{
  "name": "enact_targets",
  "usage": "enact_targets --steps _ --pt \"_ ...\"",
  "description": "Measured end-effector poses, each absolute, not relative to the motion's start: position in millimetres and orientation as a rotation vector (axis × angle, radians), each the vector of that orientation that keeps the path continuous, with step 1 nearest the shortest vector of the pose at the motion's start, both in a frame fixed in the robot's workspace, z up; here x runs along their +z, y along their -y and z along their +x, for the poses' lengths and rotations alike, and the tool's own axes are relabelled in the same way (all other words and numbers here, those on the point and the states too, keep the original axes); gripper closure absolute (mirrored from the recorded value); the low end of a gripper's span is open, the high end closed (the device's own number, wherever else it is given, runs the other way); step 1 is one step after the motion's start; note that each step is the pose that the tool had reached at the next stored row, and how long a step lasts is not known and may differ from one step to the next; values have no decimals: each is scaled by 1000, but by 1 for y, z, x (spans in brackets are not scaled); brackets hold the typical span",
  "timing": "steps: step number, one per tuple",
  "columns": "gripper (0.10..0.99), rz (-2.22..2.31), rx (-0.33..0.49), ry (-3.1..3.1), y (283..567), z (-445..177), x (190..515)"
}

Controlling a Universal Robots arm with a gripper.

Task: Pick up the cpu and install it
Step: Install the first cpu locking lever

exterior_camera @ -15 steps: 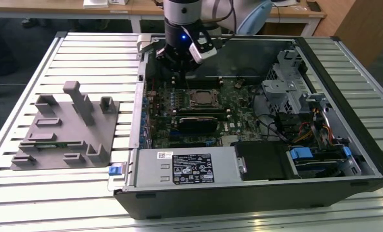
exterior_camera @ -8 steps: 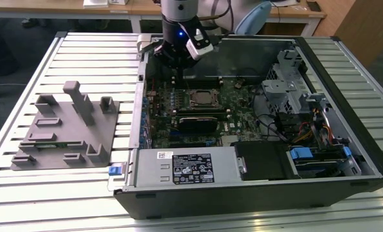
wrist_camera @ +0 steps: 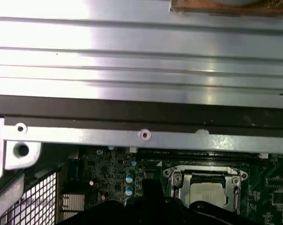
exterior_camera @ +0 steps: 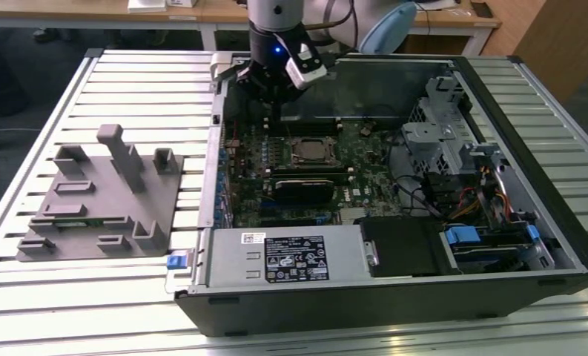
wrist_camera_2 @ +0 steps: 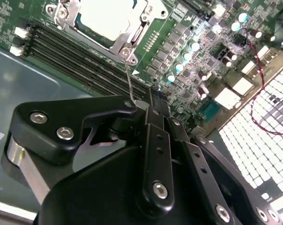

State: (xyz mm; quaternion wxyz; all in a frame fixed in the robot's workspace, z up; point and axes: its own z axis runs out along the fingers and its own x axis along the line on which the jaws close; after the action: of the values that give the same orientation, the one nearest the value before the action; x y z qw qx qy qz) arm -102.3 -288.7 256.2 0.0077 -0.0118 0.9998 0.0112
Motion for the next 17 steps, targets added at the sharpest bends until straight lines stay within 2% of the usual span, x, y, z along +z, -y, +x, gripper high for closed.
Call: enact_targets --steps 17 --pt "980 -29 35 -3126 288 -72 256"
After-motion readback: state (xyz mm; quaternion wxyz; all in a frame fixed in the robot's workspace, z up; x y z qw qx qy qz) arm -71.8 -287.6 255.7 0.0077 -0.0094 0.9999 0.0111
